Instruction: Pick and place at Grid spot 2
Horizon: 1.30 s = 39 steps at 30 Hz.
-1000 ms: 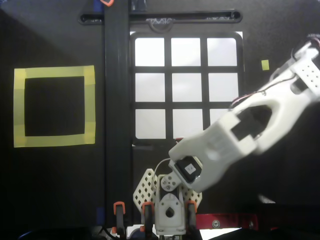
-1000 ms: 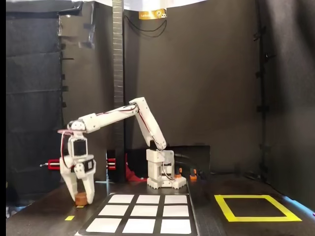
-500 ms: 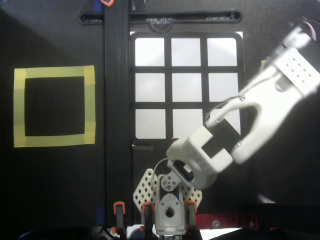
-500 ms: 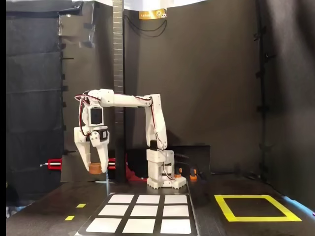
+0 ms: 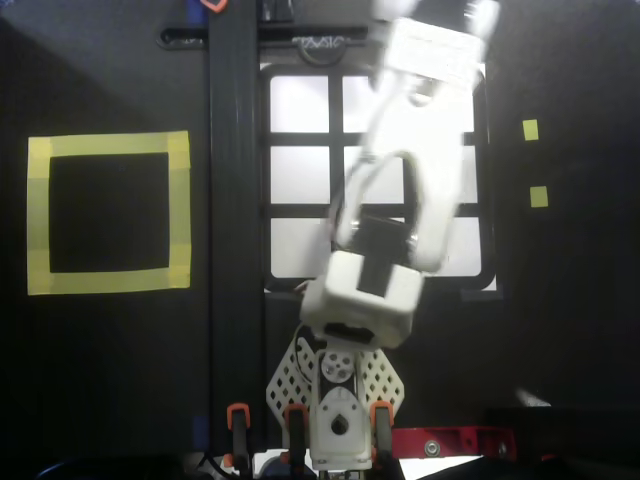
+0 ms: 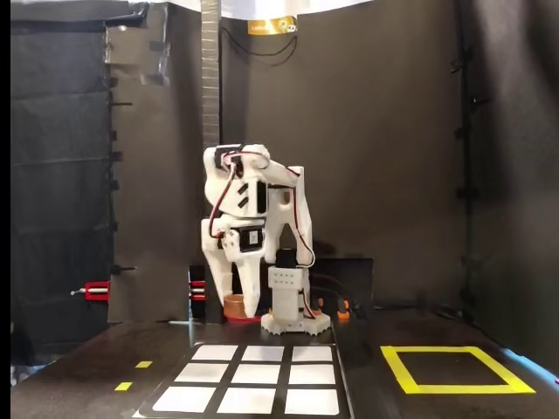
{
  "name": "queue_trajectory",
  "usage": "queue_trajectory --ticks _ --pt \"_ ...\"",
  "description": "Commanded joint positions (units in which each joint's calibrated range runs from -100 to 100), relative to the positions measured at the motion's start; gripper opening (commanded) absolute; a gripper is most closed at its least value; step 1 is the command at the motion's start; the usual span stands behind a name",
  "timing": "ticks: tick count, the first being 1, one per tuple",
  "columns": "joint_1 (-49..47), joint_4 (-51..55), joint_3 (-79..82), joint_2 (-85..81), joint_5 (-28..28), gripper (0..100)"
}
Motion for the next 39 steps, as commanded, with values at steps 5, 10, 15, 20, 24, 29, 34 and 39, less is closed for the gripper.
queue_trajectory --ticks 5,10,15,20,24,29,34,39 --pt "-8.71 0.56 -0.84 -2.93 -16.26 13" --pt "-12.48 3.14 -0.84 -2.93 -24.81 13" --pt "-12.23 3.22 -0.84 -2.93 -28.03 13" --pt "-11.81 1.89 -0.84 -2.85 -27.99 13" --pt "-9.72 -2.43 -0.84 -0.10 -27.74 13" --pt "-8.13 -8.40 -0.75 5.39 -27.30 13" --pt "-6.62 -11.31 -0.48 9.68 -25.64 13" --pt "-5.70 -18.37 6.67 10.20 -24.08 13"
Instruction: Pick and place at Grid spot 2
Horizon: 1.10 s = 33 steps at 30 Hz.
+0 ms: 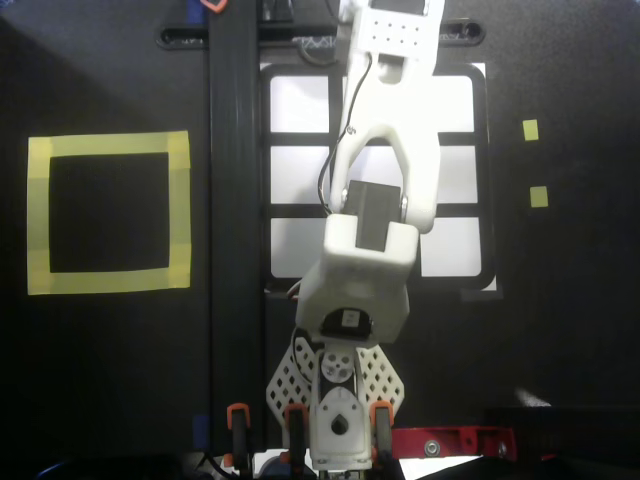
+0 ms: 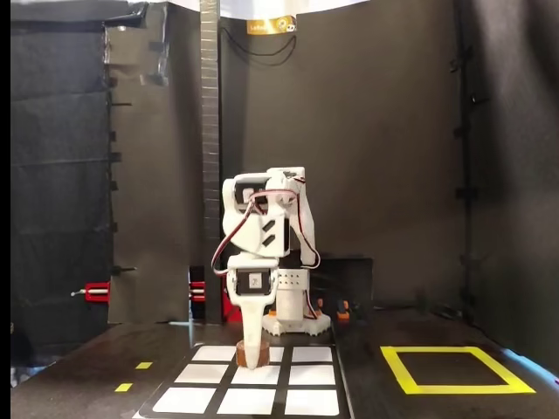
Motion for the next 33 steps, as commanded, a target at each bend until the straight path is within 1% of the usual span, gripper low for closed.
queue_trajectory --ticks 1,6,9,18,20,22,25,30,33 --pt "0.45 -3.11 3.48 -0.33 0.83 13" --pt "1.71 -8.34 7.52 0.01 1.51 13" --pt "1.71 -9.67 9.90 0.18 1.66 13" --pt "1.96 -12.66 9.99 3.79 1.76 13" --pt "1.96 -12.32 9.99 3.79 1.86 16" --pt "2.05 -11.66 9.99 3.53 2.39 24" --pt "2.05 -10.58 9.99 2.84 2.88 31" --pt "2.30 -9.92 9.90 1.47 3.08 31" --pt "1.80 -7.59 9.81 -2.05 3.08 31"
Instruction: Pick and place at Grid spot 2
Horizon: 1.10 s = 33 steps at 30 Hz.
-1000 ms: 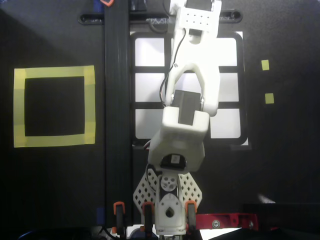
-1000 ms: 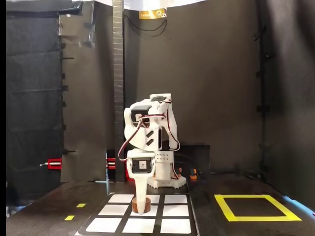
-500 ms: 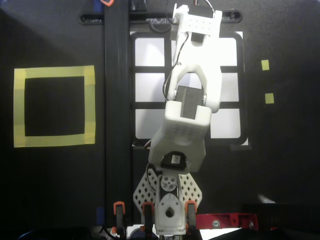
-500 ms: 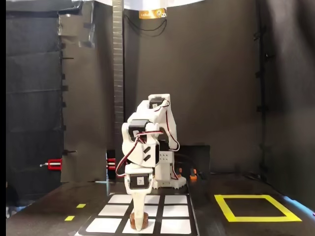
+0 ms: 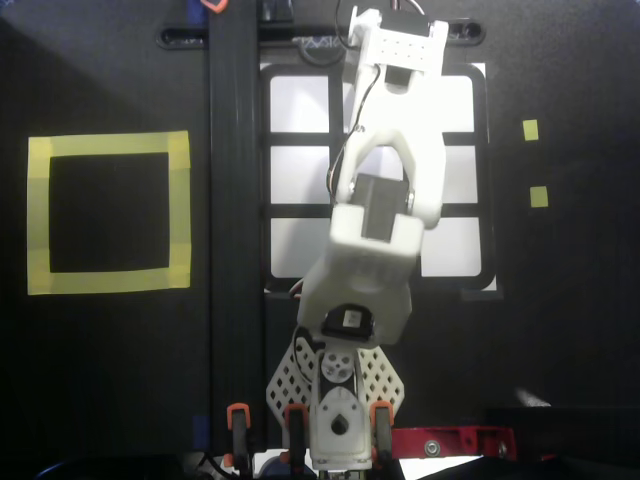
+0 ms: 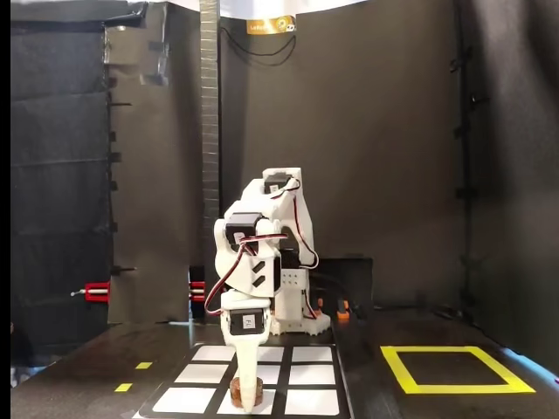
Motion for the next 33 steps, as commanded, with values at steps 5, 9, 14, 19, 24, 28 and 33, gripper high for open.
queue_trajectory --ticks 5,9,14,19,24,28,33 --pt "-2.69 10.40 -0.78 -13.16 0.05 31" --pt "-3.53 19.37 -7.47 -15.13 -0.68 31" --pt "-4.11 25.68 -14.07 -15.13 -1.56 31" --pt "-3.94 27.75 -14.99 -15.13 -2.25 26" --pt "-3.94 27.42 -14.99 -15.13 -2.30 5" --pt "-3.78 26.01 -14.99 -15.22 -2.54 0" --pt "-3.78 21.86 -14.71 -20.45 -3.91 0"
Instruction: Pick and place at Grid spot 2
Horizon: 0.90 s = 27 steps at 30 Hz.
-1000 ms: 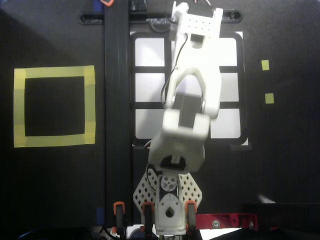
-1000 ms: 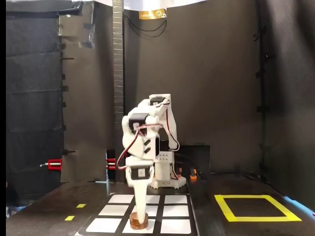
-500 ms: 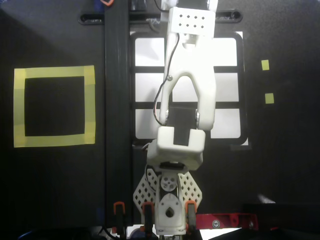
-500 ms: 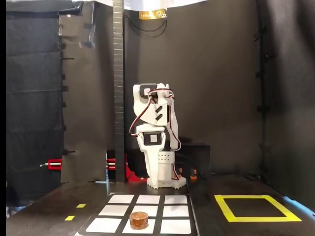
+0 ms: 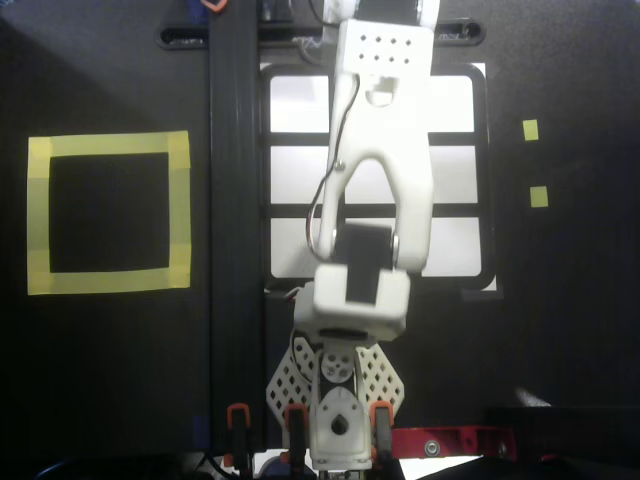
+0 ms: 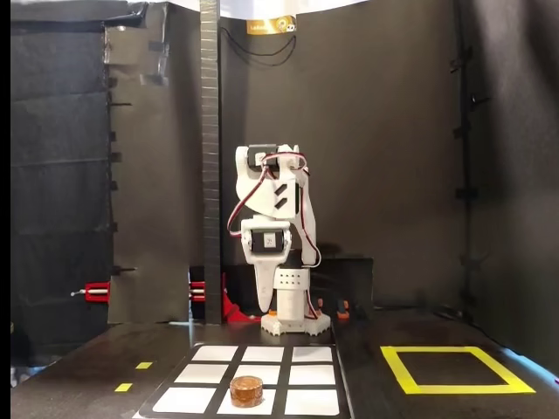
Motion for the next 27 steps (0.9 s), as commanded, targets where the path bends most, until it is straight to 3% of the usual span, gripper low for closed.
queue_trajectory --ticks 1,7,18,27 --pt "0.24 -3.77 -1.66 -6.93 -1.47 0" --pt "-1.18 -13.73 0.81 -17.58 -4.40 0" --pt "-3.19 -45.78 49.85 -49.34 -4.64 0" --pt "-5.54 -50.18 80.37 -79.12 -4.74 0"
